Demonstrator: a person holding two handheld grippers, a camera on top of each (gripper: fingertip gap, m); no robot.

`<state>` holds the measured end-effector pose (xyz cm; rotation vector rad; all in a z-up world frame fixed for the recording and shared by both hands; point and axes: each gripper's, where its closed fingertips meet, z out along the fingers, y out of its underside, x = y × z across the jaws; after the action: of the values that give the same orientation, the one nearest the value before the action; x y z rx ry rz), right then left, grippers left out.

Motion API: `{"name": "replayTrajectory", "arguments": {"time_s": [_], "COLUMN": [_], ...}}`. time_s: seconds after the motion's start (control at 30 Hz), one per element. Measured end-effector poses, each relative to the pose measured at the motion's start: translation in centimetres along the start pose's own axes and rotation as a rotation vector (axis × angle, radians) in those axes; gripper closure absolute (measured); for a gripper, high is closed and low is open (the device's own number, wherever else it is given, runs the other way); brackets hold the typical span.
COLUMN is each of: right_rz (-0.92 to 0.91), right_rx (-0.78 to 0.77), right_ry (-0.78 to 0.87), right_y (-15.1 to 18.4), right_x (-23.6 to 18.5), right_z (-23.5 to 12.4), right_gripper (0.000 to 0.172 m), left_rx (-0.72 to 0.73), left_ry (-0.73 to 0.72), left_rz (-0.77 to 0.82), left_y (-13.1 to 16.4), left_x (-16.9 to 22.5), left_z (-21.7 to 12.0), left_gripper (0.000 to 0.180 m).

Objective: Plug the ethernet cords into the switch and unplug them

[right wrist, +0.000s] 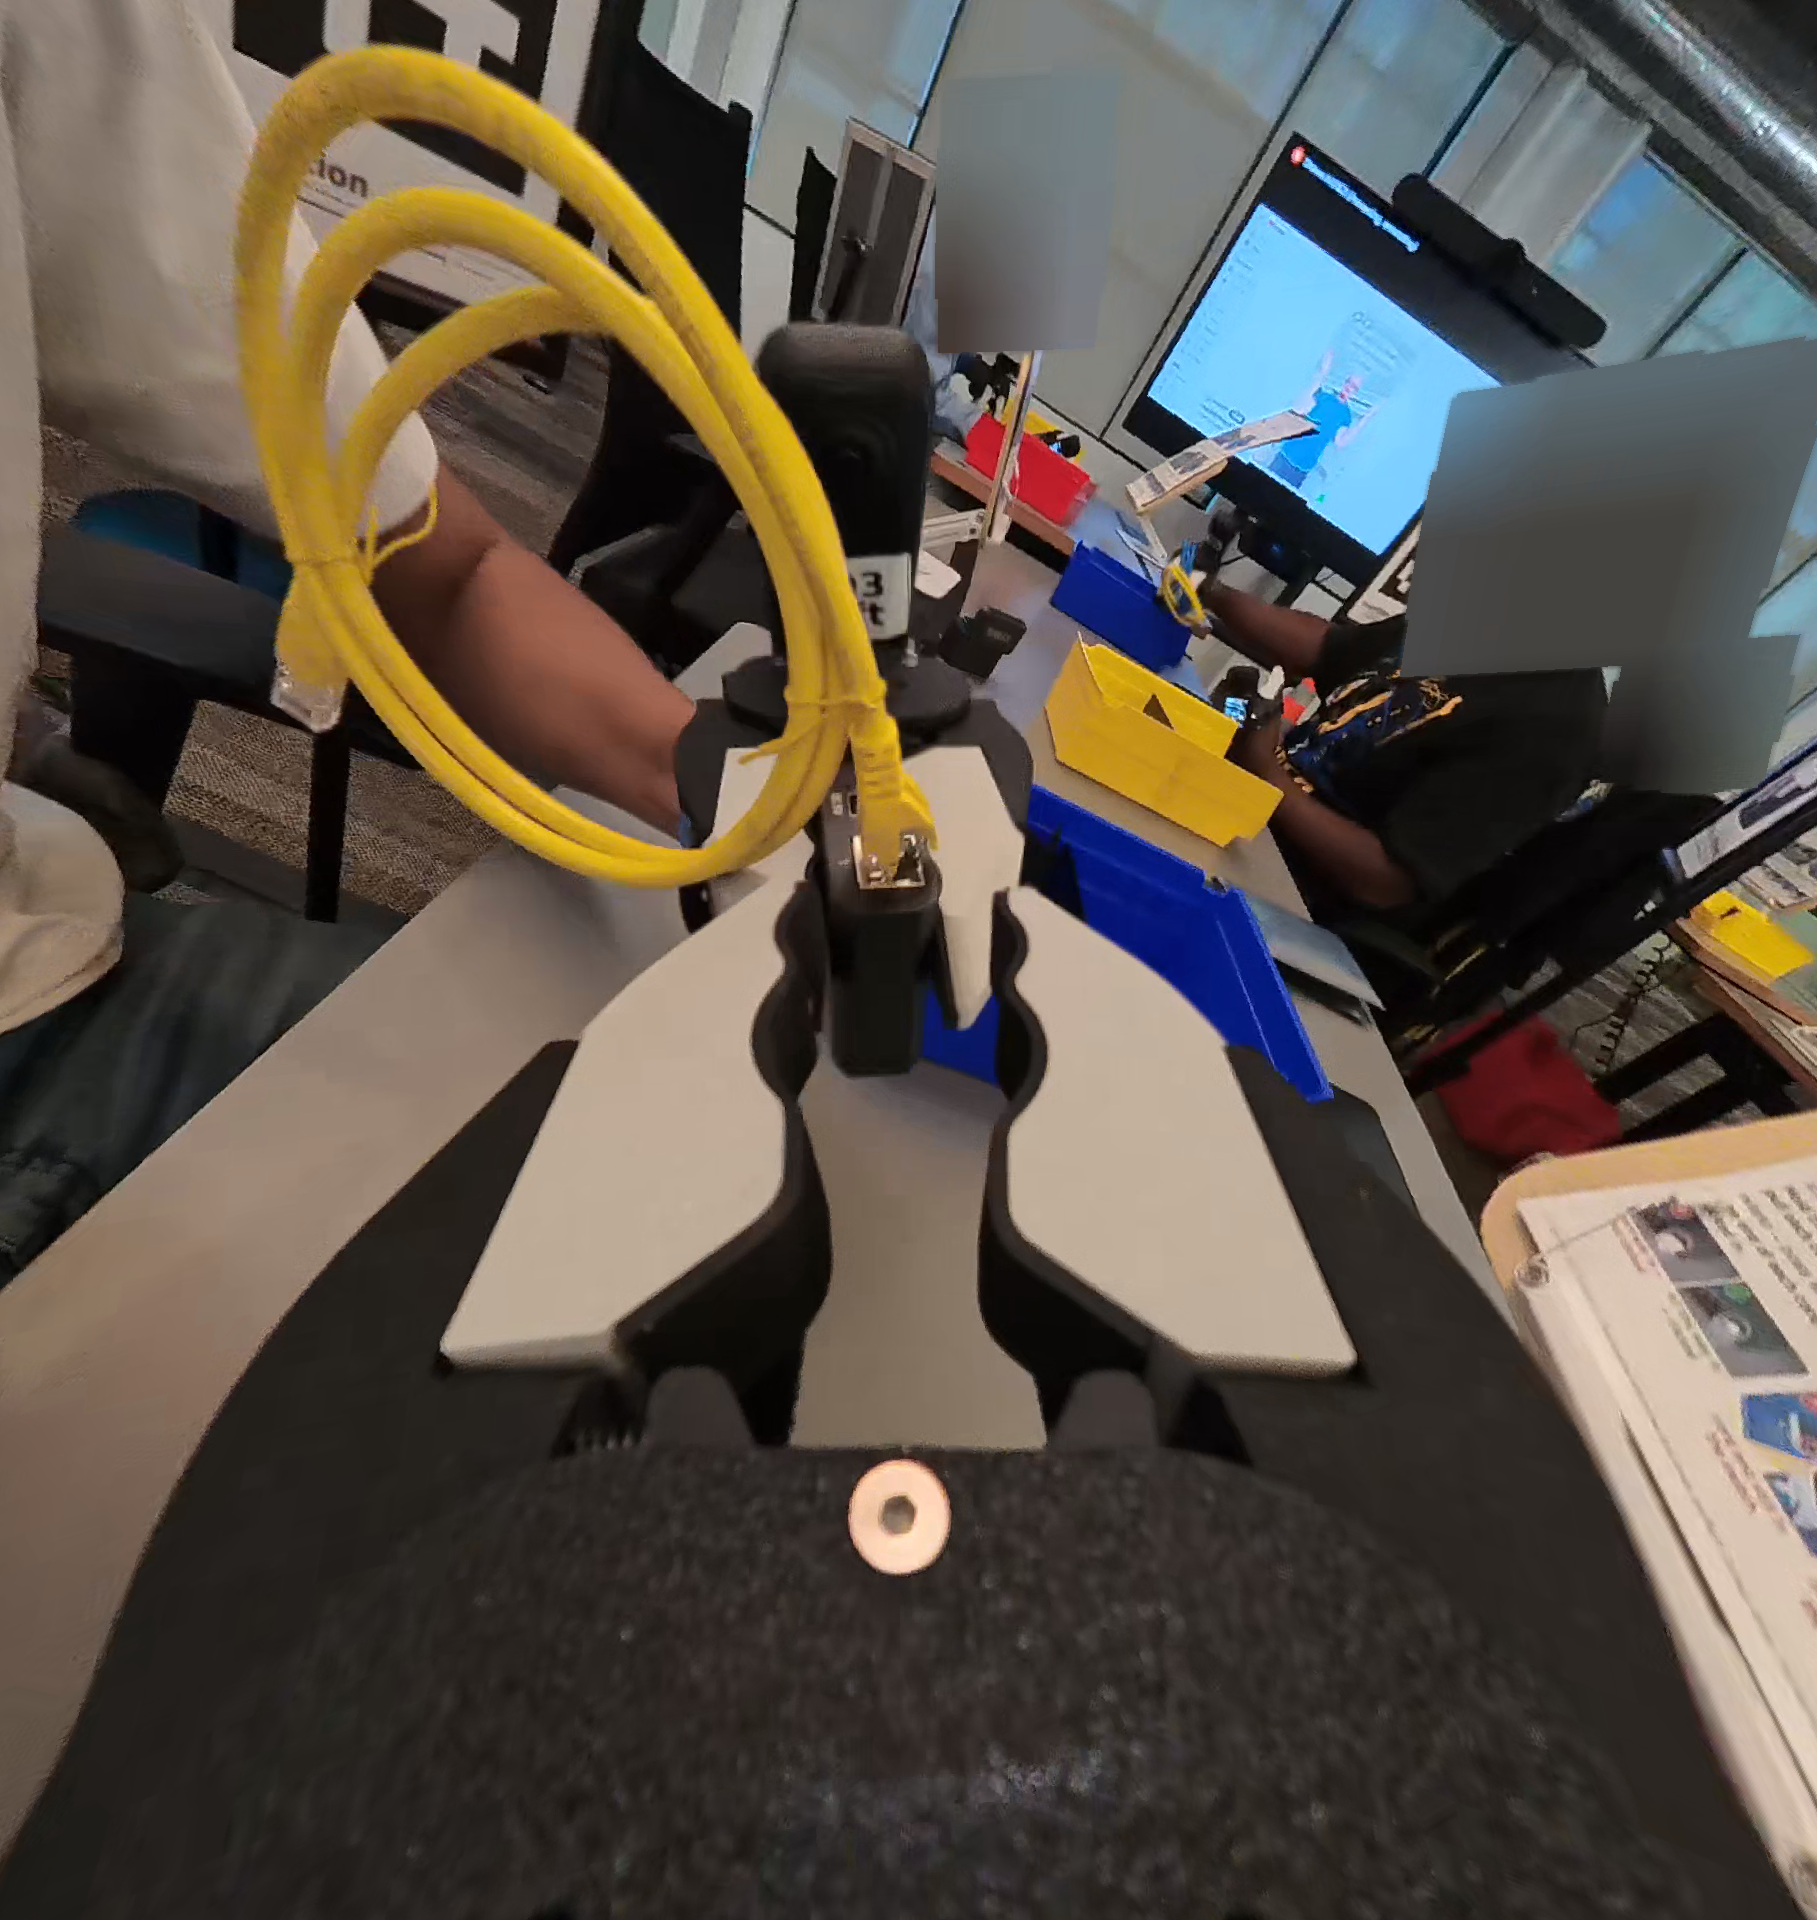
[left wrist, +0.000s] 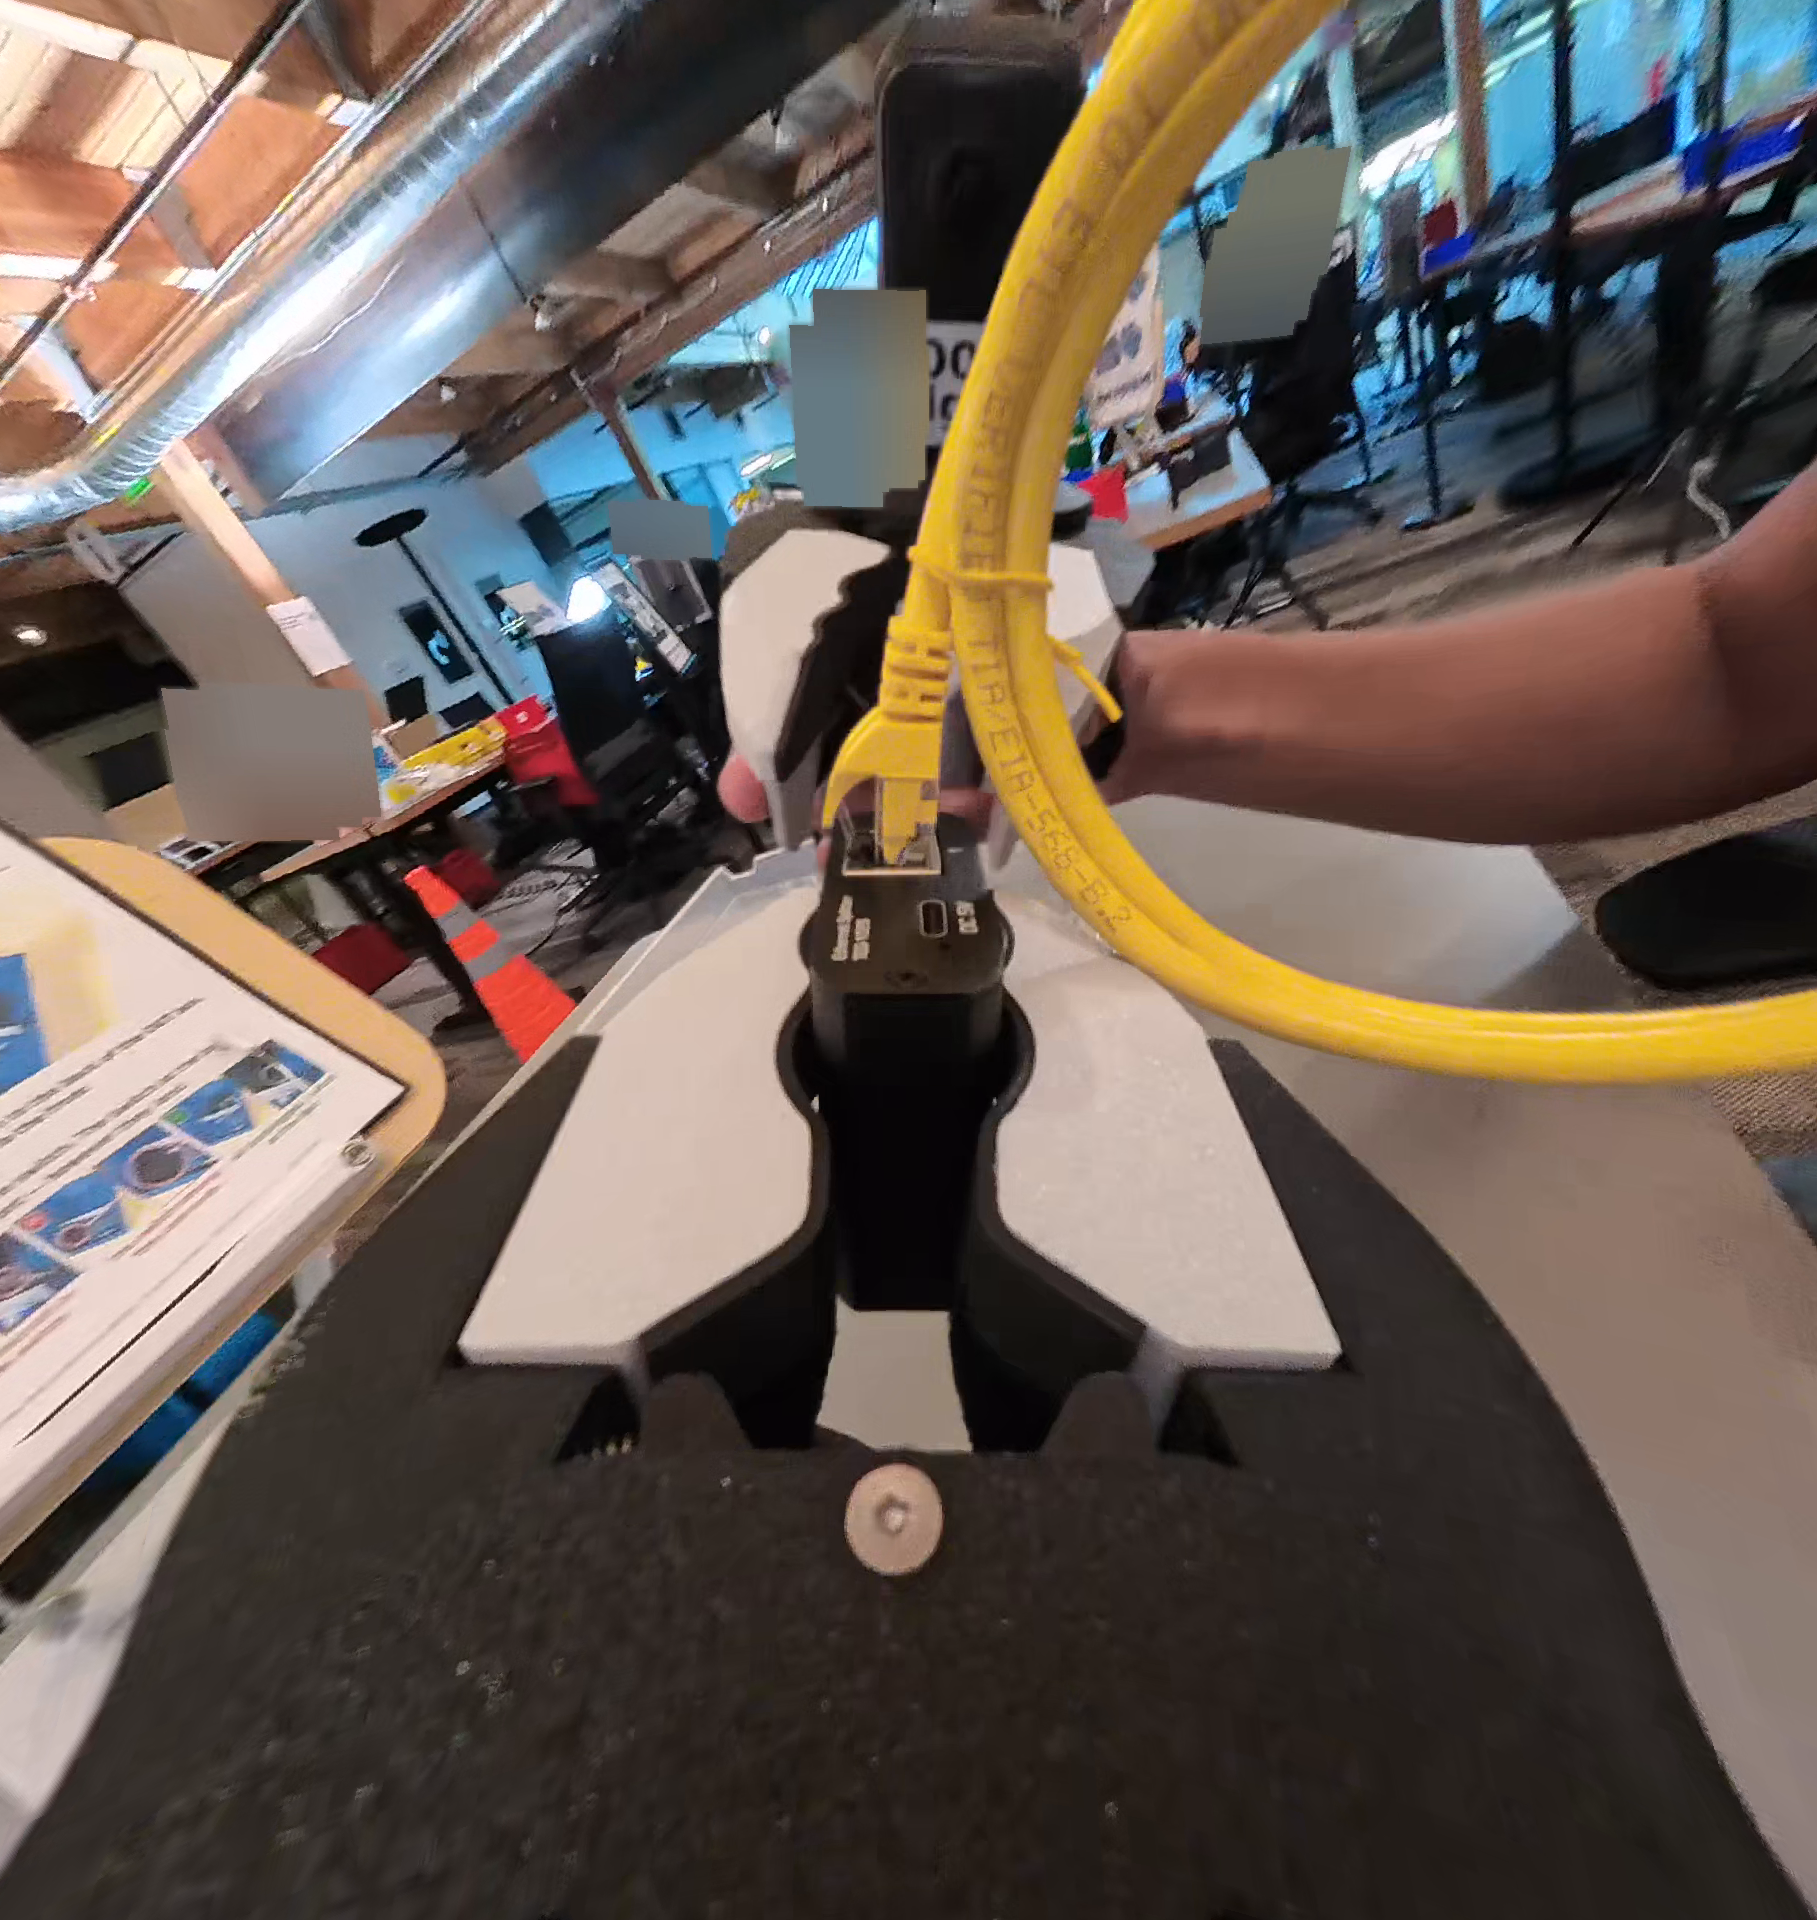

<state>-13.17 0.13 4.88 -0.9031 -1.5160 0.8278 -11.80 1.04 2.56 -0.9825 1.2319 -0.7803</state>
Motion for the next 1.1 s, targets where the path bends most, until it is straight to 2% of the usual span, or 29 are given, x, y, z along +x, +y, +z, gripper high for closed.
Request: {"name": "replayTrajectory", "arguments": {"time_s": [0.13, 0.33, 0.7, 0.87, 1.1], "right_rz": [0.028, 0.077, 0.073, 0.006, -0.018], "right_rx": [0.045, 0.084, 0.153, 0.173, 0.188], "right_ry": [-0.059, -0.133, -0.108, -0.059, -0.090], "right_y": [0.4, 1.7, 1.8, 1.3, 1.1], "right_x": [0.8, 0.5, 1.1, 1.2, 0.7], "right_z": [1.0, 2.2, 2.3, 2.8, 2.9], "right_gripper": [0.151, 0.152, 0.157, 0.157, 0.159], "left_rx": [0.008, -0.021, -0.019, 0.018, 0.011], "left_ry": [0.018, 0.034, 0.030, 0.041, 0.057], "left_rz": [-0.013, -0.025, -0.037, -0.060, -0.044], "left_y": [0.4, 1.9, 2.1, 1.7, 1.6], "left_x": [-0.5, -0.9, -1.3, -1.2, -0.8], "left_z": [0.4, 0.6, 0.2, -0.1, -0.2], "left_gripper": [0.155, 0.155, 0.155, 0.155, 0.155]}}
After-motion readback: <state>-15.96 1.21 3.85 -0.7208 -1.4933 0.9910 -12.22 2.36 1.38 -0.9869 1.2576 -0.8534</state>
